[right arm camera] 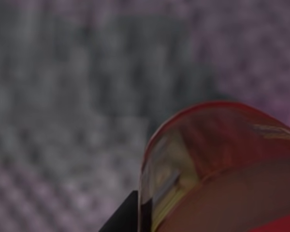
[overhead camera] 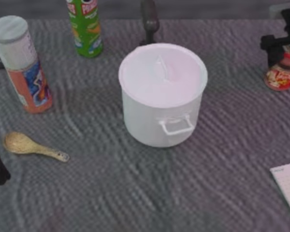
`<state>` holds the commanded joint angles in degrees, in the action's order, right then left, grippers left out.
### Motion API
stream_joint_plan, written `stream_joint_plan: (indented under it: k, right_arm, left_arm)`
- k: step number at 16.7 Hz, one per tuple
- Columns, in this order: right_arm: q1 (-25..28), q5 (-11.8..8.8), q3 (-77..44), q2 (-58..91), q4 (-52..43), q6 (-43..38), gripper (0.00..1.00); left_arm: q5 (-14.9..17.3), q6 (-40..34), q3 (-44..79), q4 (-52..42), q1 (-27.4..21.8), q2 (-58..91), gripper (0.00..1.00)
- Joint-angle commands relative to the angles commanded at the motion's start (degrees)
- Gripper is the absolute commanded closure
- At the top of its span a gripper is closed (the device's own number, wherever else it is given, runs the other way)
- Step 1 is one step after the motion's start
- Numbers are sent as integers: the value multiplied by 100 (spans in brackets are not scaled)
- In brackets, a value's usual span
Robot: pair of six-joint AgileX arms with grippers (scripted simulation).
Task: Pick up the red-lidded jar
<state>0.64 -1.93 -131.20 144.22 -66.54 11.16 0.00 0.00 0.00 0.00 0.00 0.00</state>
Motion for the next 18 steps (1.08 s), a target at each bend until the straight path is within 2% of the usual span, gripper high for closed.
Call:
stream_joint_plan:
  k: [10,18]
  right_arm:
    - [-10,-3,86,-98,-12,-2,100]
    - [57,-23,1949,-2326,-281,-29,100]
  left_arm:
    - [0,0,0,0,0,0,0]
    - [0,0,0,0,0,0,0]
